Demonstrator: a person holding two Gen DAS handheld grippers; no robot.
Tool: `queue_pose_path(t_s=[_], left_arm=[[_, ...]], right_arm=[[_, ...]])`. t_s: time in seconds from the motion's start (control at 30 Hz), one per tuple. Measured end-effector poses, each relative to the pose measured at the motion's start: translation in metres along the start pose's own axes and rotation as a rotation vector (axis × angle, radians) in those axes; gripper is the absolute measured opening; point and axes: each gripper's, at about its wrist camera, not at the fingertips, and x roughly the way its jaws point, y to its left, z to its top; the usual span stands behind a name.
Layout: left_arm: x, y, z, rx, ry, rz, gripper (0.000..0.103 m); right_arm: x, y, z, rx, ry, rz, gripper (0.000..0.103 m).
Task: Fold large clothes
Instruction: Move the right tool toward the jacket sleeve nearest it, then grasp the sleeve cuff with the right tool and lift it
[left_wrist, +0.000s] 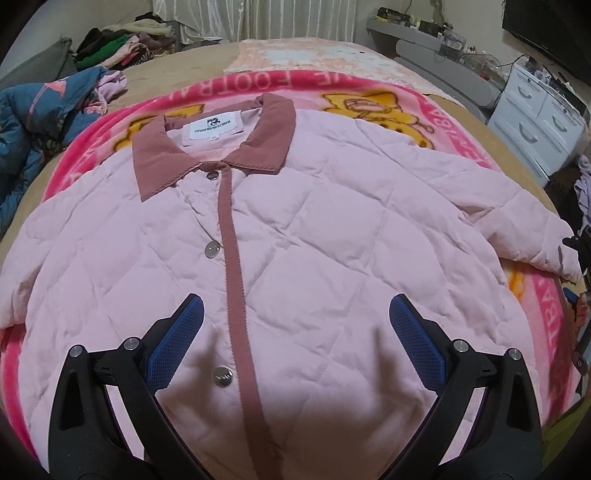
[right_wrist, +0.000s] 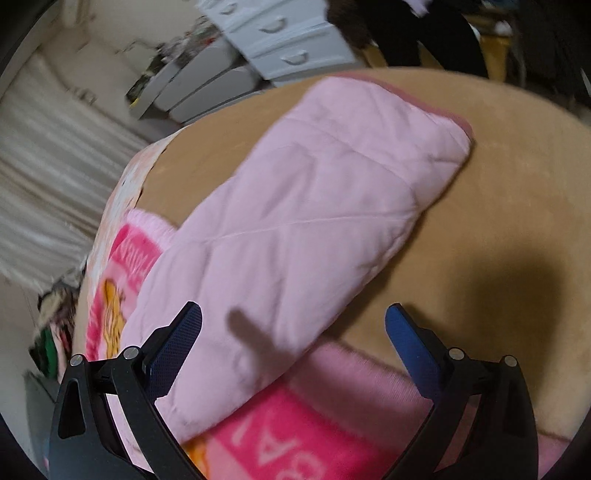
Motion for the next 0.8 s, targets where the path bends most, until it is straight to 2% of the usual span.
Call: queue_pose_path(t_s=[0.27,0.33,0.37,0.43,0.47,0.5,0.53,0.6,0.7,0.8], left_arm=[[0.005,0.012,0.008,0.001,0.006,0.011,0.094],[0.006,0.015,0.009,-0.005,0.009,0.011,0.094],[0.008,0.018,0.01,-0.01,0.01,0.016,0.094],[0.01,0.024,0.012,-0.019,0.014,0.023,0.094],[0.011,0.028,0.014,-0.027,0.016,0.025,0.094],[0.011,0.031,0.015,-0.032,0.016,0.025,0.094],[0.01,0.035,0.017,-0.039,0.01,0.03,0.094],[0.008,0.041,0.019,-0.053,0.0,0.033,0.094],[-0.001,0.05,0.021,-0.078,-0.009,0.02,0.094],[-0.011,0.058,0.022,-0.085,-0.023,0.03,0.094]], right_arm=[[0.011,-0.018,0.019,0.098,-0.059,0.102,0.096],[0.012,-0.02,0.022,0.102,-0.062,0.112,0.08],[0.013,-0.022,0.024,0.11,-0.065,0.122,0.075],[0.015,-0.027,0.027,0.125,-0.07,0.162,0.048],[0.015,-0.029,0.029,0.125,-0.068,0.198,0.041],[0.013,-0.029,0.029,0.133,-0.067,0.23,0.028],[0.009,-0.026,0.03,0.134,-0.073,0.249,0.023],[-0.01,-0.007,0.03,0.063,-0.121,0.283,0.018],[-0.044,0.035,0.024,-0.084,-0.194,0.328,0.016],[-0.07,0.07,0.014,-0.19,-0.221,0.388,0.015]])
